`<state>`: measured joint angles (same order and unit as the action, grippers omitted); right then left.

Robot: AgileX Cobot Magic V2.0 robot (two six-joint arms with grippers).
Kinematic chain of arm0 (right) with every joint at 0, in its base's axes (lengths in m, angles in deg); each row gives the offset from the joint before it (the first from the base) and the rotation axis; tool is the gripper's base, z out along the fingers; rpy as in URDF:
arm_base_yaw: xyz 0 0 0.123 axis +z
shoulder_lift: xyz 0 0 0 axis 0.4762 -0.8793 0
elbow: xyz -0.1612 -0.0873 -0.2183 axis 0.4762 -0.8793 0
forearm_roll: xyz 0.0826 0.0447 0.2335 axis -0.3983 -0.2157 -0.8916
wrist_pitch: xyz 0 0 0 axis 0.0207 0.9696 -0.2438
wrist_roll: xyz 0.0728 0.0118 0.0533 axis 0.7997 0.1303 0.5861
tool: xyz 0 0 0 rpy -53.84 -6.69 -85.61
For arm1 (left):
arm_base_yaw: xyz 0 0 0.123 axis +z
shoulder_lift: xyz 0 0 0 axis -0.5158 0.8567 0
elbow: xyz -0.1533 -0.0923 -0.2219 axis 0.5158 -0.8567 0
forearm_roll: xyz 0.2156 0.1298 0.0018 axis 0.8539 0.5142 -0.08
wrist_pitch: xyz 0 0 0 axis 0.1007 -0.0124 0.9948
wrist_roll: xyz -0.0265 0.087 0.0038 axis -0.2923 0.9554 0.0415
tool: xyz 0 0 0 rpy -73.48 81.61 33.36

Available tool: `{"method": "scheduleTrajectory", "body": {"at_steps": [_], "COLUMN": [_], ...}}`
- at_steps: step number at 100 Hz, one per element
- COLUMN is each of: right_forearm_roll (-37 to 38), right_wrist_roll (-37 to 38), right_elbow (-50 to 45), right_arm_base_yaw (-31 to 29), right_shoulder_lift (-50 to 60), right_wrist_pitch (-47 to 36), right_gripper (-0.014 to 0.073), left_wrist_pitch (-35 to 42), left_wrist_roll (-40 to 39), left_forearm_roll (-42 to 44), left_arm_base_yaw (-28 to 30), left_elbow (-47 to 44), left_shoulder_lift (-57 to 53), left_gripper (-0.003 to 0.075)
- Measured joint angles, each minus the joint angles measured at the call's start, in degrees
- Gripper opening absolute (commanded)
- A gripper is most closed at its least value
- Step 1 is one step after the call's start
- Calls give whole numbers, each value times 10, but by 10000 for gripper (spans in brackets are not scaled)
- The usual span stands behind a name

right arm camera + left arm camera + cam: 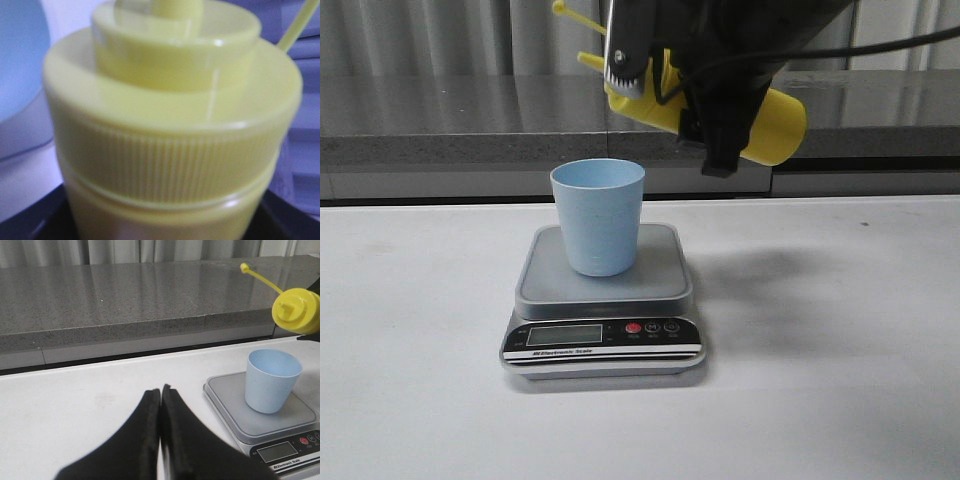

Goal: Pour seasoning into cup on scale with both arms

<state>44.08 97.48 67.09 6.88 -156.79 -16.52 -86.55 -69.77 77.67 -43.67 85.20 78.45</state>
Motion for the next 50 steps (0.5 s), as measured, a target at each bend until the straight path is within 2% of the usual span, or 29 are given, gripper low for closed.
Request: {"method": "scheduleTrajectory", "body": {"at_steps": [12, 34, 50], "right_forearm_roll": [-91, -242, -339], "right_wrist_roll": [1, 5, 5], "right_elbow": [0, -3, -47], "right_arm_base_yaw": [-10, -52, -94], "right_shoulder_lift": [33, 70, 92], "right_wrist_pitch": [-50, -123, -218], "right_gripper": [131, 130, 130], "left_wrist_pitch": [0, 0, 0], "left_wrist_roll": [0, 0, 0], "left_forearm_roll": [0, 0, 0], "left_arm_base_yaw": [0, 0, 0], "left_elbow": [0, 0, 0], "left_shoulder_lift": [0, 0, 0], "left_gripper": [-20, -20, -20]}}
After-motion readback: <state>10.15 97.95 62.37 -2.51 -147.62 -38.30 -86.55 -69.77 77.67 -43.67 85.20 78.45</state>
